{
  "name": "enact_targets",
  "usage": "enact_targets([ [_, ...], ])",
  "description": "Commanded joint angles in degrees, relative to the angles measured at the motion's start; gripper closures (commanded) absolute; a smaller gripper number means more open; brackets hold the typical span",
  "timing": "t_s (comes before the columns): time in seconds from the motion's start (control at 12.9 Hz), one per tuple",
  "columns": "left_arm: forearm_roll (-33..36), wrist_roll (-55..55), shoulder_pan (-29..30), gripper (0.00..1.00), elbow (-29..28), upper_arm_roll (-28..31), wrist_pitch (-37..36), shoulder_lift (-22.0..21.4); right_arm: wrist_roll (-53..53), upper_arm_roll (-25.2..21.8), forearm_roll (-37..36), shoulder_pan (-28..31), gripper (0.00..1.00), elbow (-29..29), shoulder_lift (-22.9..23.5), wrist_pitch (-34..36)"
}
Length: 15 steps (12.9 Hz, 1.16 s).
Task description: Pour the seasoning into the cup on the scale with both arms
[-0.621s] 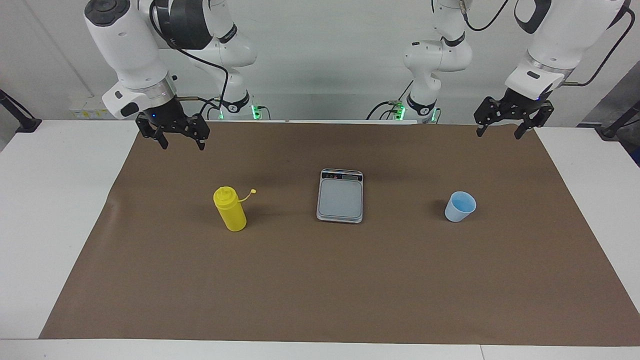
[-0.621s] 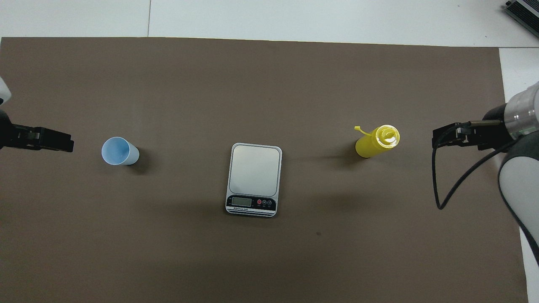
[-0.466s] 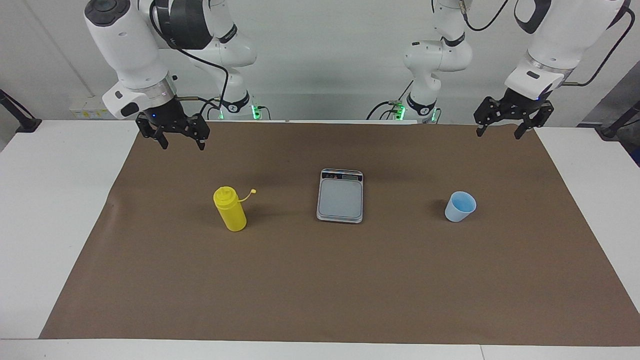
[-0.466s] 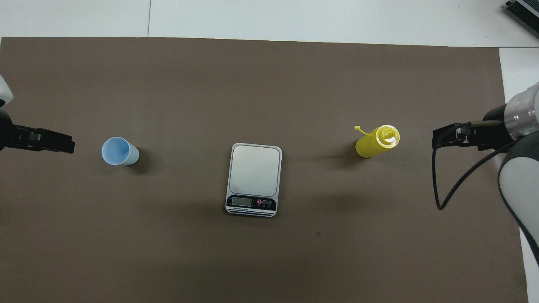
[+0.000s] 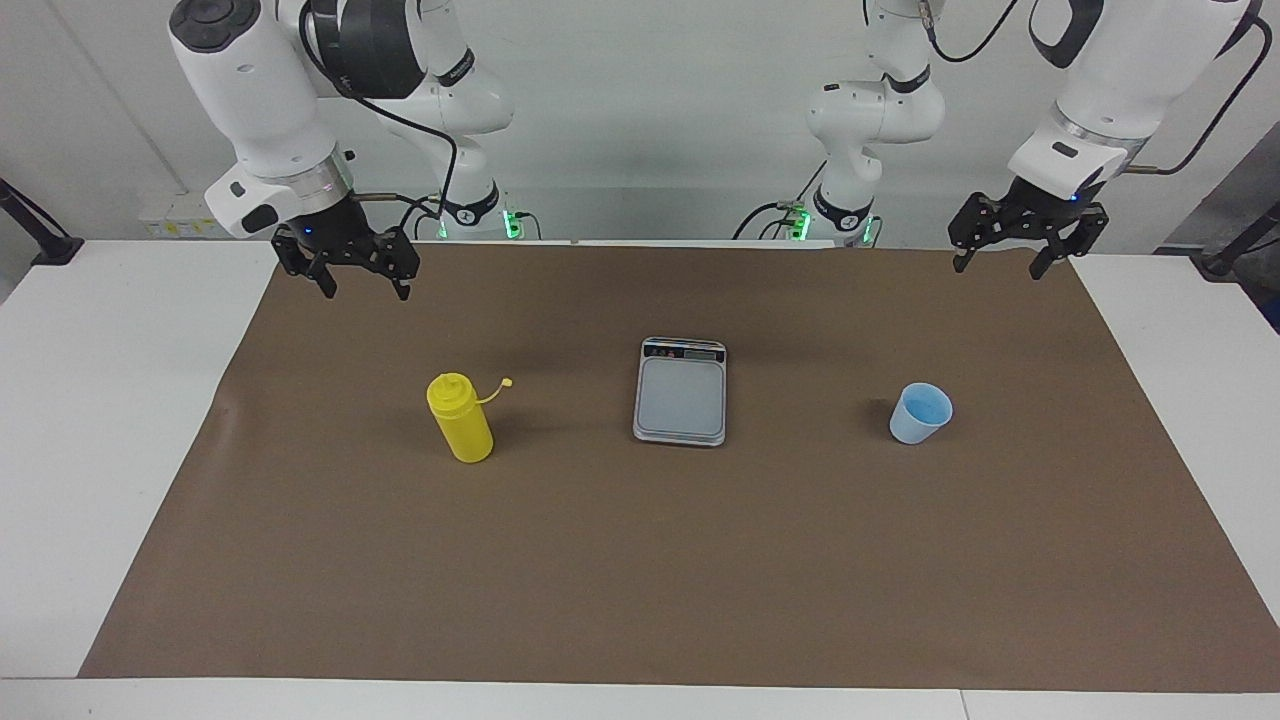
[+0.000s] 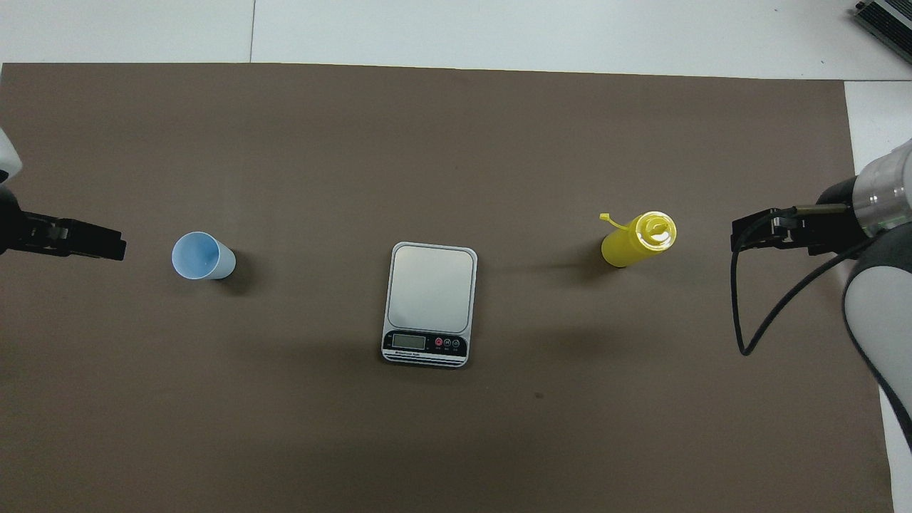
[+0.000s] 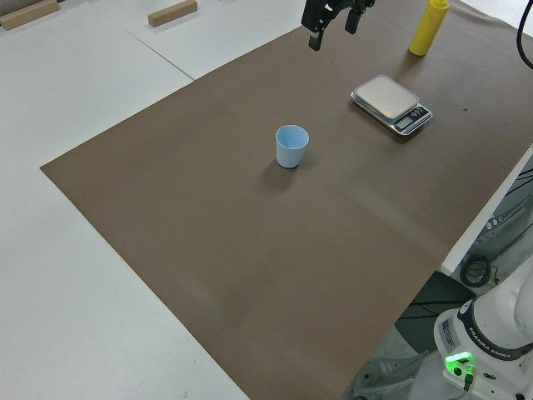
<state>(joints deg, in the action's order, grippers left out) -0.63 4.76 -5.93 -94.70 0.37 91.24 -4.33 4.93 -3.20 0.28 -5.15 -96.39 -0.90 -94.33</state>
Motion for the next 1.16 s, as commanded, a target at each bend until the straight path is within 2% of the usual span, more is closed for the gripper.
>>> enact_targets([
  [0.0, -0.51, 0.87, -1.10, 0.00, -2.59, 0.78, 1.75, -1.73, 0.25, 0.21, -0.19, 0.23, 0.00, -1.52, -1.39, -0.07],
  [0.47, -0.51, 1.13, -0.40, 0.00, -3.38, 0.86, 2.80, -1.04, 0.25, 0.21, -0.19, 0.23, 0.00, -1.52, -1.39, -0.07],
  [0.7, -0.60, -0.71, 1.44, 0.00, -6.01, 0.95, 8.59, 1.77, 0.17, 0.21, -0.19, 0.23, 0.00, -1.52, -1.39, -0.07],
  [1.09, -0.86, -4.49, 2.94, 0.00, -16.91, 0.95, 23.96, 5.64, 0.17, 0.21, -0.19, 0.23, 0.00, -1.52, -1.39, -0.07],
])
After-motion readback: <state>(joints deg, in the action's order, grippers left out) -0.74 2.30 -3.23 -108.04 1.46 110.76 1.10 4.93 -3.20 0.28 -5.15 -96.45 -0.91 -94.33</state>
